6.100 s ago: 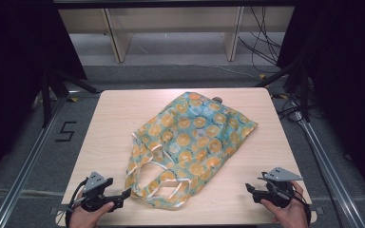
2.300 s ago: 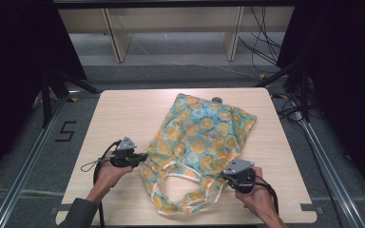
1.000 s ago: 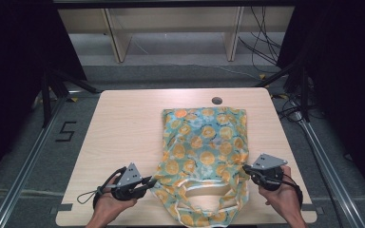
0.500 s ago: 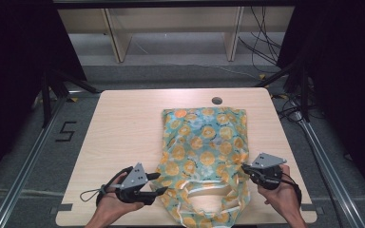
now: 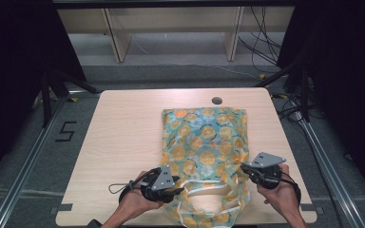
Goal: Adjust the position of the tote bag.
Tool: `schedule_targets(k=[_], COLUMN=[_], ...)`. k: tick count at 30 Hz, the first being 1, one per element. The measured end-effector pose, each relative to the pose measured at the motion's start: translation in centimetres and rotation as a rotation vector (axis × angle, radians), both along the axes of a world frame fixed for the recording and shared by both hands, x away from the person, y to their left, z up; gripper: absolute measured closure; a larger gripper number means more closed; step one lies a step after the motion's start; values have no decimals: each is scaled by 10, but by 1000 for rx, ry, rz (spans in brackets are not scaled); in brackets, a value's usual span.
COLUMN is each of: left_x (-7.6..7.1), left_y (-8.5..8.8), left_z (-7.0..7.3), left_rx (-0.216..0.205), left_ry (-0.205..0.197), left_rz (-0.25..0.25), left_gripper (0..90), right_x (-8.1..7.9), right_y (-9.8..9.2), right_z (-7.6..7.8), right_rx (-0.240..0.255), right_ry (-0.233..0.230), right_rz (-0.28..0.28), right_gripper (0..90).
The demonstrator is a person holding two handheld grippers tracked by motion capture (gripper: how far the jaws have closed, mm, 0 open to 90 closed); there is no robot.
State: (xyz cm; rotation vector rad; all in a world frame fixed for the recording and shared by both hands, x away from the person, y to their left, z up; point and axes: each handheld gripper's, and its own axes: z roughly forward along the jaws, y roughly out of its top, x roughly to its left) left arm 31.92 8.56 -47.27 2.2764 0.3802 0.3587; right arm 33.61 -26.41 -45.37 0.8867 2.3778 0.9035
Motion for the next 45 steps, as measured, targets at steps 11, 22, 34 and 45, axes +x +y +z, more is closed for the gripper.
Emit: schedule_targets(k=[11, 22, 34, 45], left_x=[30, 49, 100, 148], left_y=[7, 13, 29, 21], left_z=[34, 52, 84, 90], left_rx=[-47, -72, -127, -149], left_ry=[-93, -127, -177, -171], left_rz=[81, 134, 258, 337], left_gripper=[894, 896, 896, 896], right_x=[5, 13, 40, 83], right_y=[-1, -4, 3, -1], right_z=[2, 11, 37, 46], right_rx=[3, 30, 63, 46], right_ry=[-5, -22, -74, -121], right_rz=[11, -15, -2, -69], right_gripper=[899, 899, 899, 900])
